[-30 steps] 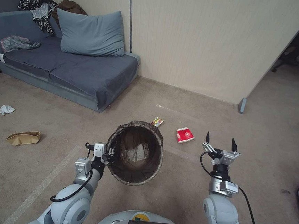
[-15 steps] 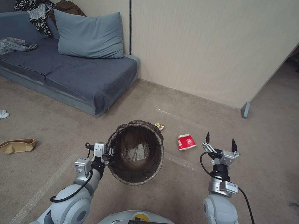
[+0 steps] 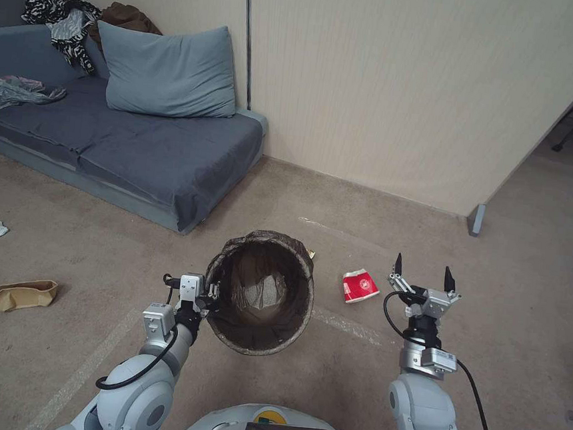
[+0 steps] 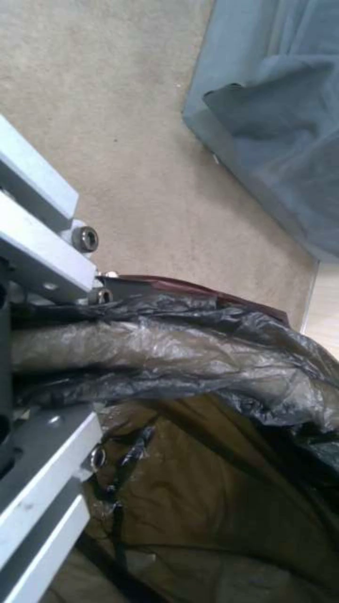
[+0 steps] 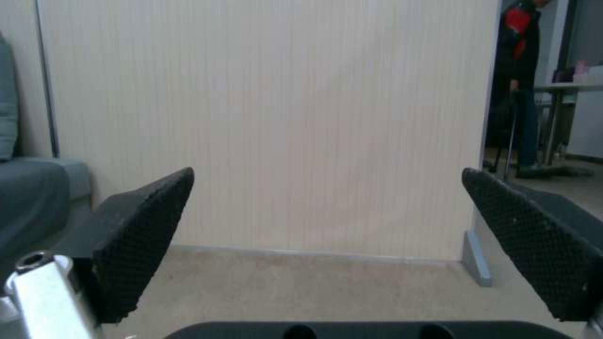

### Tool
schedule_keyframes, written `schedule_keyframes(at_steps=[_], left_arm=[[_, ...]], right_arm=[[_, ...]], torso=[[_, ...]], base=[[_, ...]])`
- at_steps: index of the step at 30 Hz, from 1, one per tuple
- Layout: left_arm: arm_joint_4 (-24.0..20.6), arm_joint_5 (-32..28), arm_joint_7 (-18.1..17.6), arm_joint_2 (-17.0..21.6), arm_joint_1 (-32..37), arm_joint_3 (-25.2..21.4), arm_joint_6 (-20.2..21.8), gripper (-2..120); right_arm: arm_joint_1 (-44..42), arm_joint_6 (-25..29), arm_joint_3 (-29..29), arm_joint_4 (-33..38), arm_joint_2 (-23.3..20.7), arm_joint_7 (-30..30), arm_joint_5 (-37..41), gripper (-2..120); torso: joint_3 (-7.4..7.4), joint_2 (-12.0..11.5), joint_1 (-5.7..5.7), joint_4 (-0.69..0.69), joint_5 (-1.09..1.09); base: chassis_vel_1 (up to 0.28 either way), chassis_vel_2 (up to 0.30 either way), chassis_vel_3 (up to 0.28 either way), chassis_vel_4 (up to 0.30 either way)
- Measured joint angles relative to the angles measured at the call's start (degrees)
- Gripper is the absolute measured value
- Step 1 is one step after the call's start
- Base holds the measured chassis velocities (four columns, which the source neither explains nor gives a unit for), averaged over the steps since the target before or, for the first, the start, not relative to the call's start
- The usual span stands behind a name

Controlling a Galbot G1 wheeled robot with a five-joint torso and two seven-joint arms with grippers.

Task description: Pick up the trash bin, then pick up the garbage from the floor and place it into the trash bin.

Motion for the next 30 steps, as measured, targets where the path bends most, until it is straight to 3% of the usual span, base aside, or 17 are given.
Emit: schedule_keyframes(at_steps=[24,30], left_arm=[[-0.25,0.03,-0.49,-0.52,0.02,-0.13,-0.41,2],[-0.45,0.28,-0.49,-0.26,0.65,-0.83,-0.78,2]], right_arm=[[0.44,-0.02,-0.39,-0.84,-0.9,0.63,0.18,100],[0.89,-5.42,-1.67,-0.85,-5.26,1.22,6.06,100]], torso=[[-0.01,0.0,0.0,0.0,0.0],[0.0,0.0,0.0,0.0,0.0]], base=[[-0.05,0.05,0.046,-0.052],[0.0,0.0,0.0,0.0]])
